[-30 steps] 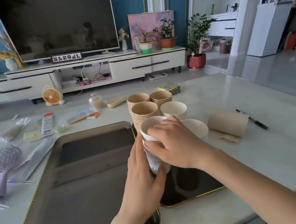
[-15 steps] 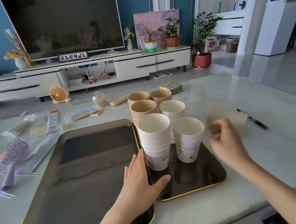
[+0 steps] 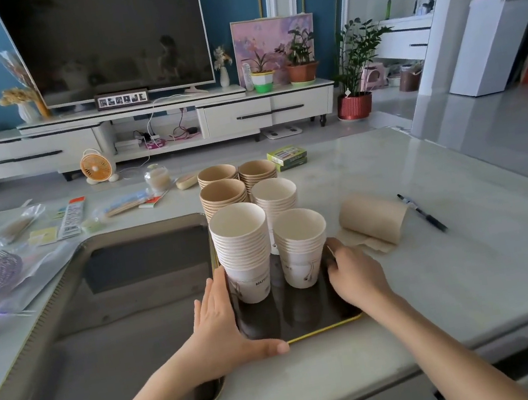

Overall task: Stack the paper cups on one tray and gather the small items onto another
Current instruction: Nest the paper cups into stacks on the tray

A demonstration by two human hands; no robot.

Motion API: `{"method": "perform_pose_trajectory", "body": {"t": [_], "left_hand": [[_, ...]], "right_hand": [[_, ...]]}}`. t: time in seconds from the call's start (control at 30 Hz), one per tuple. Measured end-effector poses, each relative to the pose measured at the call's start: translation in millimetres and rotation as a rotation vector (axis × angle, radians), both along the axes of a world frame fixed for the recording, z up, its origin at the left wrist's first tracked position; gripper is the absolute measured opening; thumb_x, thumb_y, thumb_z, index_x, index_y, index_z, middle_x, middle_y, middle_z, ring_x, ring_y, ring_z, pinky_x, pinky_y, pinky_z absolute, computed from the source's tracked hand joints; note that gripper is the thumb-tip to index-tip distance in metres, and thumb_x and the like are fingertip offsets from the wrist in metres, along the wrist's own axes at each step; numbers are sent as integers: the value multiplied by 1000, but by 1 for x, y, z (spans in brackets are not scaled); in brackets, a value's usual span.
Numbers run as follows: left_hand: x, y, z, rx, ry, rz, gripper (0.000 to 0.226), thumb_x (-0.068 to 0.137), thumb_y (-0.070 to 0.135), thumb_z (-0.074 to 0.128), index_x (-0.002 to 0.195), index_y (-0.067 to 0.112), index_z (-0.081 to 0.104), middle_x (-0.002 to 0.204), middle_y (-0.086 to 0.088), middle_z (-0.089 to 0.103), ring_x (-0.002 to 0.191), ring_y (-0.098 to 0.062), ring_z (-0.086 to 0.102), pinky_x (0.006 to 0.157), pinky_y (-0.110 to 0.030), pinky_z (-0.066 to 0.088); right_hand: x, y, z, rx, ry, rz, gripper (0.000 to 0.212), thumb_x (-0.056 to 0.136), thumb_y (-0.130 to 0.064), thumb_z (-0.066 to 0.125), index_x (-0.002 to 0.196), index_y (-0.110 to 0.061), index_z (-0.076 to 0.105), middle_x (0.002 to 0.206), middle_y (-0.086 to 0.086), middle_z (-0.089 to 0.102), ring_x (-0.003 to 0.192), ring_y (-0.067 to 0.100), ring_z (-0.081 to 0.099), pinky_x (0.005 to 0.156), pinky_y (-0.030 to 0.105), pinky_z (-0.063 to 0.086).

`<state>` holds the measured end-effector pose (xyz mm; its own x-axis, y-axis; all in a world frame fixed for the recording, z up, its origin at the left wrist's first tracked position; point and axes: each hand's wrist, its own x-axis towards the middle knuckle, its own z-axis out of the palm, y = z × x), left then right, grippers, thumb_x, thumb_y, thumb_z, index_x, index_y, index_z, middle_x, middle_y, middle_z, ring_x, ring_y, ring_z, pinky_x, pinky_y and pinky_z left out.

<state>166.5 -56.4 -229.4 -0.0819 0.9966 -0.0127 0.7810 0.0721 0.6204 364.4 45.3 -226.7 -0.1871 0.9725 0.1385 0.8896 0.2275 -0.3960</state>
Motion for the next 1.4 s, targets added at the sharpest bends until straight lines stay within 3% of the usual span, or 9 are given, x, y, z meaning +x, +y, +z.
{"method": "perform_pose_trajectory", "body": {"t": [0.27,0.37,0.47,0.6,0.77,0.93,1.03,1.17,1.4], "left_hand": [[10,-5,9,-11,83,86,150,37,85,61,145,22,-21,157,2,-8,146,-20,-3,118,-45,10],[20,-20,28,123,58,226,108,71,51,70,148,20,1,156,2,11,144,-17,13,114,-32,18],[28,-32,44,454,-8,284,48,84,33,61,129,24,46,121,11,50,115,-16,52,95,-33,45],[37,-34,54,609,-69,129,15,87,18,59,100,26,59,97,20,55,86,-6,59,72,-19,51],[46,-33,51,514,6,-59,18,84,34,47,96,30,59,88,23,55,78,1,54,64,-16,45],[55,-22,32,281,77,-127,29,95,21,41,115,25,62,109,18,59,92,2,51,79,-5,37],[58,-16,30,164,152,-2,40,88,10,39,120,25,59,123,8,58,113,-16,53,90,-24,43],[36,-25,30,167,106,112,41,79,3,40,107,24,62,107,5,63,99,-19,56,82,-30,48],[29,-30,21,231,-148,31,28,82,9,54,104,26,53,94,16,60,88,-7,57,68,-4,41]], "right_hand": [[35,23,11,154,179,-16,29,91,-21,51,117,-12,61,109,12,66,106,32,59,83,33,45],[64,45,20,478,176,-149,33,80,-10,61,113,-5,62,108,19,61,105,40,53,89,40,42],[75,69,23,187,-149,-95,64,83,-32,61,139,-14,37,133,16,48,123,37,42,100,41,33],[76,85,25,125,-373,-54,70,77,-45,63,134,-14,37,127,16,49,120,35,45,97,40,38],[82,70,41,-57,459,-188,90,61,-39,76,138,-20,35,132,11,47,119,30,50,94,39,46],[79,-19,45,-16,1227,77,69,45,-35,72,108,-22,48,94,-6,60,84,8,62,63,24,49],[48,-56,26,-51,1252,288,72,44,-33,73,111,-18,48,97,-3,63,80,-3,63,65,15,51],[7,-75,12,-98,1111,426,74,55,-29,78,121,-27,43,113,-11,63,105,2,61,85,17,50],[-35,-76,8,44,948,397,80,55,-30,83,118,-38,33,123,-9,51,112,-6,51,91,5,40]]}}
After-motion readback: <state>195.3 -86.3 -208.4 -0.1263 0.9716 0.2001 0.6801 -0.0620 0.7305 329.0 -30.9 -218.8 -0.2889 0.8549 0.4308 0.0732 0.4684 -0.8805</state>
